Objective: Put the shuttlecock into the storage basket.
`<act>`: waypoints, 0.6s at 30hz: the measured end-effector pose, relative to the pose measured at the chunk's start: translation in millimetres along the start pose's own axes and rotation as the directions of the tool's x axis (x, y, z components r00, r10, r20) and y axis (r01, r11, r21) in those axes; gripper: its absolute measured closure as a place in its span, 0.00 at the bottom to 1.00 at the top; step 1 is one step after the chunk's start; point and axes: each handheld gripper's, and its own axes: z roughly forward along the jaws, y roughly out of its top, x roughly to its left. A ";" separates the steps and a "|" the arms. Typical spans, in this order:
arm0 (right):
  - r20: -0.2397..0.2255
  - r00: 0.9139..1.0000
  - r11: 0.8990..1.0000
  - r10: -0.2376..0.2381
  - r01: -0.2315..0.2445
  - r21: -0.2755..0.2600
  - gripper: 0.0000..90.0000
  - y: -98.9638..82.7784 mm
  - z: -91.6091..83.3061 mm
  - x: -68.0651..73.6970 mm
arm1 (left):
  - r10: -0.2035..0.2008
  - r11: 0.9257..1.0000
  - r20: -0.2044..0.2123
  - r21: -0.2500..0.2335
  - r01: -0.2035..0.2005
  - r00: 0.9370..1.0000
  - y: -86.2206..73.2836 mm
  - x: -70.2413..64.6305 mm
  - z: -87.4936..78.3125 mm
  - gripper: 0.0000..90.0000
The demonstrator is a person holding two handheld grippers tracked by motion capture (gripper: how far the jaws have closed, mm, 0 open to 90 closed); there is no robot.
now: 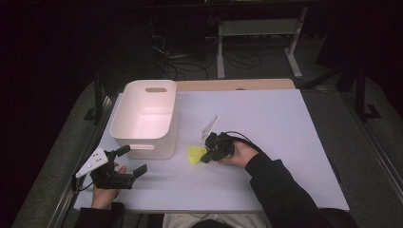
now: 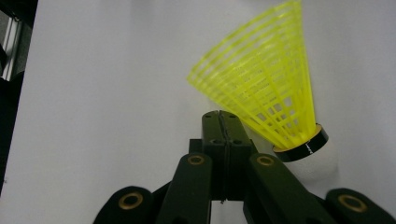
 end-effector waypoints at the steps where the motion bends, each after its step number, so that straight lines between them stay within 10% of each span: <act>1: 0.000 1.000 1.000 0.002 -0.002 0.002 0.99 0.7 0.0 -0.2 | 0.000 1.000 0.000 0.000 0.000 1.000 0.0 0.0 0.0 0.00; 18: 0.001 1.000 1.000 0.024 -0.024 0.004 0.99 5.0 4.3 -9.6 | -0.001 1.000 0.002 -0.001 0.001 1.000 0.0 0.0 0.1 0.00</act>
